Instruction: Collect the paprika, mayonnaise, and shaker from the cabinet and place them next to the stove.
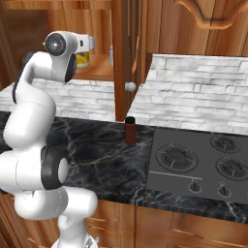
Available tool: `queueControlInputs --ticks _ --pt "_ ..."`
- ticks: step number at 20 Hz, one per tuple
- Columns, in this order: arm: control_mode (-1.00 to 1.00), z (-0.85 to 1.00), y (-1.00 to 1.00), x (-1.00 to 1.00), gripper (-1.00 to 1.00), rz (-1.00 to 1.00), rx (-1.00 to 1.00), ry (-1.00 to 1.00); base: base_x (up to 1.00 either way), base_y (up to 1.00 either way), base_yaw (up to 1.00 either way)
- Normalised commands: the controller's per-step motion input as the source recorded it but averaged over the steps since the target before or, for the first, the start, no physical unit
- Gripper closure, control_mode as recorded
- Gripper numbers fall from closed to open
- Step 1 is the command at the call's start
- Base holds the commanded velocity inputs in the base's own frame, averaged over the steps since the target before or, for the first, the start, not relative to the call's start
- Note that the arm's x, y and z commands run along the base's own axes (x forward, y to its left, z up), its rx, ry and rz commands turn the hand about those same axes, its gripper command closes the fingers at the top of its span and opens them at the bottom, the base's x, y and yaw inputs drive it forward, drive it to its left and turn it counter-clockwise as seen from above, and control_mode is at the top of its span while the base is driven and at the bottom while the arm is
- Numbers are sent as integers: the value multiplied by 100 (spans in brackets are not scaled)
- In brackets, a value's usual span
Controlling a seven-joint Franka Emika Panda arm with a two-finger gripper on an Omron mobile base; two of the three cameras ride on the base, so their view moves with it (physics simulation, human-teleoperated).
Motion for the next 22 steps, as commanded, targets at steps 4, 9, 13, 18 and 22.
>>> queueControlInputs --ticks 4,9,13,18,22 --pt "-100 0 0 13 -100 0 0 0 0 0 0" --pt "-100 -3 0 12 -100 0 0 0 0 0 0" --pt "-100 -11 0 11 -100 0 0 0 0 0 0" --pt "-100 -10 0 14 -100 0 -1 0 0 0 0" --pt "-100 -2 0 12 -100 0 0 0 0 0 0"
